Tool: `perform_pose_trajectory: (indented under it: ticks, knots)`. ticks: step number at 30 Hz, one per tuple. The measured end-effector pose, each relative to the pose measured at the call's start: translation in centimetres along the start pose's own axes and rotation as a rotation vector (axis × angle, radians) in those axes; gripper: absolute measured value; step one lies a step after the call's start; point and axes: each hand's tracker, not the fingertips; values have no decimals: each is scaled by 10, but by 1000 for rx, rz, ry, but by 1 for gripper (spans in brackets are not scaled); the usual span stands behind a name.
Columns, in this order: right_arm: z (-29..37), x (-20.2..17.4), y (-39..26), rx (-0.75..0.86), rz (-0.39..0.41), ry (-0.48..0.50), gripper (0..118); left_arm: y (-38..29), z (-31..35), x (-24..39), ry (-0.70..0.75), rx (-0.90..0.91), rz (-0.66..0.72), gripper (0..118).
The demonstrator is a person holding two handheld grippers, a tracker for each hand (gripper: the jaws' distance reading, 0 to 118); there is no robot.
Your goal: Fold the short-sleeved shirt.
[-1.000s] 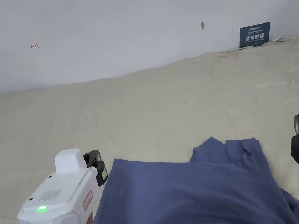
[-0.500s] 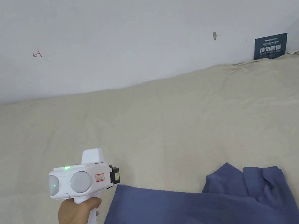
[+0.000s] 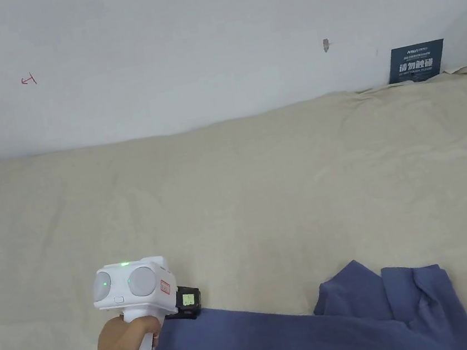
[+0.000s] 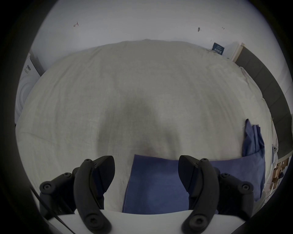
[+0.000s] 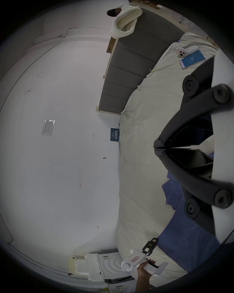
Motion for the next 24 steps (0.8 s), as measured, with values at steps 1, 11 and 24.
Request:
perform_pose_trajectory:
  ticks: [1, 11, 24]
  knots:
    - [0, 0, -1, -6, 0, -1, 0, -1, -4, 1, -6, -27, -3, 86]
    - [-2, 7, -4, -31, -7, -2, 0, -8, 8, 19, -26, -45, -86, 18]
    - [-118, 16, -10, -372, -177, 156, 10, -53, 115, 11, -133, 185, -53, 1]
